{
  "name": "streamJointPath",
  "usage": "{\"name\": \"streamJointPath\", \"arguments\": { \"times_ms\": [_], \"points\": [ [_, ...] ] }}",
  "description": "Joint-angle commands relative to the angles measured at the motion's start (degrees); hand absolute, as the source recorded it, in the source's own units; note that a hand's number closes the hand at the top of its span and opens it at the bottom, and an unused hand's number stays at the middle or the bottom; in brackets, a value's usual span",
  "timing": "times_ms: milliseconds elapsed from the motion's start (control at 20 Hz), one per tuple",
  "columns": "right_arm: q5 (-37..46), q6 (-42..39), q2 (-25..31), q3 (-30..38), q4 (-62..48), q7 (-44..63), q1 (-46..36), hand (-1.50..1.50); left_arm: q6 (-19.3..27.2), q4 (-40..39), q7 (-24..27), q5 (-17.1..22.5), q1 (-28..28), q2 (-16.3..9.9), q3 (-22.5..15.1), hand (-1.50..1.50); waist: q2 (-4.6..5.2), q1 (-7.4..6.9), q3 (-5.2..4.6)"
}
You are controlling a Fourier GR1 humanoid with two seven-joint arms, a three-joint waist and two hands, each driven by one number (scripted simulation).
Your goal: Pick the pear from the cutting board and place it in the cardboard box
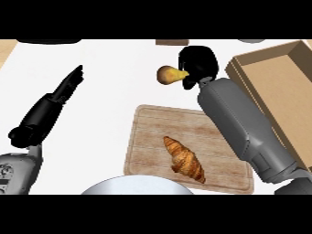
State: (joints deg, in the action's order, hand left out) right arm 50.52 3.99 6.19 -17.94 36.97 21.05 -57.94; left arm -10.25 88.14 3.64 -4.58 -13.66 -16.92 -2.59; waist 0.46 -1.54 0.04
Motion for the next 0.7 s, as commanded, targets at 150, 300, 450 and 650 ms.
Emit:
{"name": "streamJointPath", "arguments": {
  "times_ms": [150, 300, 450, 650],
  "points": [
    [6.6, 5.1, -1.6, -1.3, 3.5, 6.0, -5.6, 1.50, -1.1, -3.2, 2.4, -0.1, 0.1, -0.6, 1.7, 0.00, -0.47, 1.29, -0.08],
    [6.9, 7.1, 2.4, 1.5, 8.4, 10.2, -4.6, 1.50, 1.4, -1.0, 1.7, -2.5, 2.2, 1.0, 0.0, 0.00, -0.76, 1.91, -0.05],
    [6.4, 10.8, 4.7, 7.0, 9.0, 17.9, -8.1, 1.50, 0.3, -1.6, 2.2, -0.7, 1.4, 0.6, 1.3, 0.00, -0.82, 2.08, -0.06],
    [7.8, 12.0, 7.8, 10.0, 10.8, 23.9, -8.6, 1.50, -0.6, -2.8, 2.7, -0.8, 1.3, 0.0, 1.9, 0.00, -0.67, 1.98, -0.08]
  ]
}}
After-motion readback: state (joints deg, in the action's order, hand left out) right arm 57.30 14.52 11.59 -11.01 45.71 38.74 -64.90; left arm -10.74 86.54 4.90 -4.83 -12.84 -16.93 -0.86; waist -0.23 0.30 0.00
